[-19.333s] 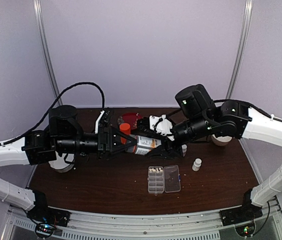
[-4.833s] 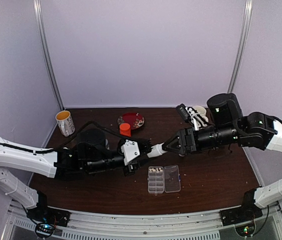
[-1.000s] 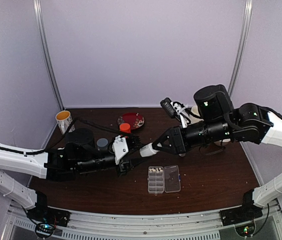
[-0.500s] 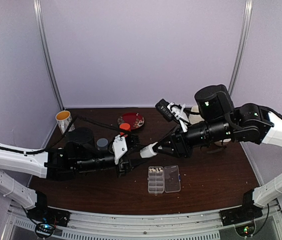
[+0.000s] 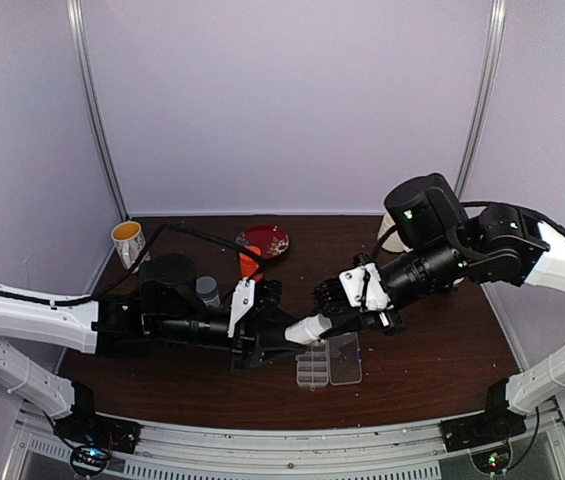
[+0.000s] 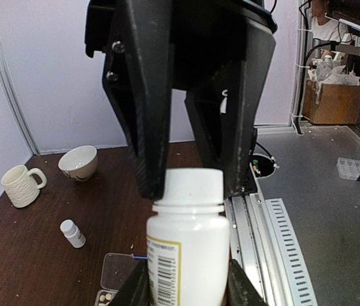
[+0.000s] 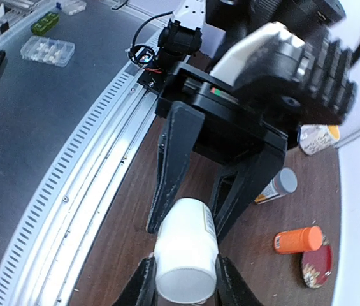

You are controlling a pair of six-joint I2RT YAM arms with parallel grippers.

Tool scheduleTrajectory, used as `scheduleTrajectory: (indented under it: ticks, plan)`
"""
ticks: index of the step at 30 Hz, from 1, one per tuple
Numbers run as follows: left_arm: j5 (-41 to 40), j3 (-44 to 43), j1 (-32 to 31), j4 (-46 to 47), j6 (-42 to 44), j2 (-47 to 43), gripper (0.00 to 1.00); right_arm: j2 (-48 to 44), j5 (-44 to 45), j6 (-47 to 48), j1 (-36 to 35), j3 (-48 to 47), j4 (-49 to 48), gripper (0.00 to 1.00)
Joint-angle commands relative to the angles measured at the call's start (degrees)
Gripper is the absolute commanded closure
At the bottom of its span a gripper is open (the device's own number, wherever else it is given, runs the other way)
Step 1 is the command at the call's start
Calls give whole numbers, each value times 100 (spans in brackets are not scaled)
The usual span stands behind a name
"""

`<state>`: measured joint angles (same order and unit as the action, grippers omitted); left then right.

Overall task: Sort the pills into containers
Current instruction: Unscrew the lid of the pill bottle.

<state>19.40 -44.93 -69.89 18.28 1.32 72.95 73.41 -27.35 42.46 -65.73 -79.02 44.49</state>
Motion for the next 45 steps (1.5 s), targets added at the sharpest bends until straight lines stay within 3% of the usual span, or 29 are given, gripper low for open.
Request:
scheduleTrajectory:
  ticks: [1,4,5,7,10,15,19,22,25,30,39,45]
  plan:
    - [540,-420,11,518,-114,22,87,-340,-66,1790,-56,405,-181,100]
    - [475,-395,18,563,-265,2,86,-780,148,2411,-66,938,-788,91]
    - [443,-392,18,578,-295,7,85,-1030,167,2329,-66,1253,-1272,78]
    - [399,-400,16,567,-280,2,84,-1671,215,2029,-69,2001,-2544,42]
    - [214,-374,12,513,-188,-16,83,-2304,339,714,-65,2699,-3546,24]
    - [-104,-326,18,470,143,-46,82,-2797,868,-2262,-64,2689,-3577,1]
    - [-331,-307,16,510,279,-30,82,-2972,1392,-4670,-69,2462,-2982,0]
    - [-431,-263,12,615,344,-19,82,-2910,1768,-5670,-64,2100,-2061,0]
    - [-491,-294,12,620,386,-1,82,-3005,1826,-6122,-64,1939,-1686,0]
    - [-533,-366,19,538,448,69,82,-3630,2121,-7019,-50,2688,-2521,0]
    - [-720,-500,11,375,574,174,82,-2059,1398,-7772,-49,1081,-550,12]
    - [-848,-492,16,343,707,140,82,-1683,1345,-8407,-48,1024,-502,21]
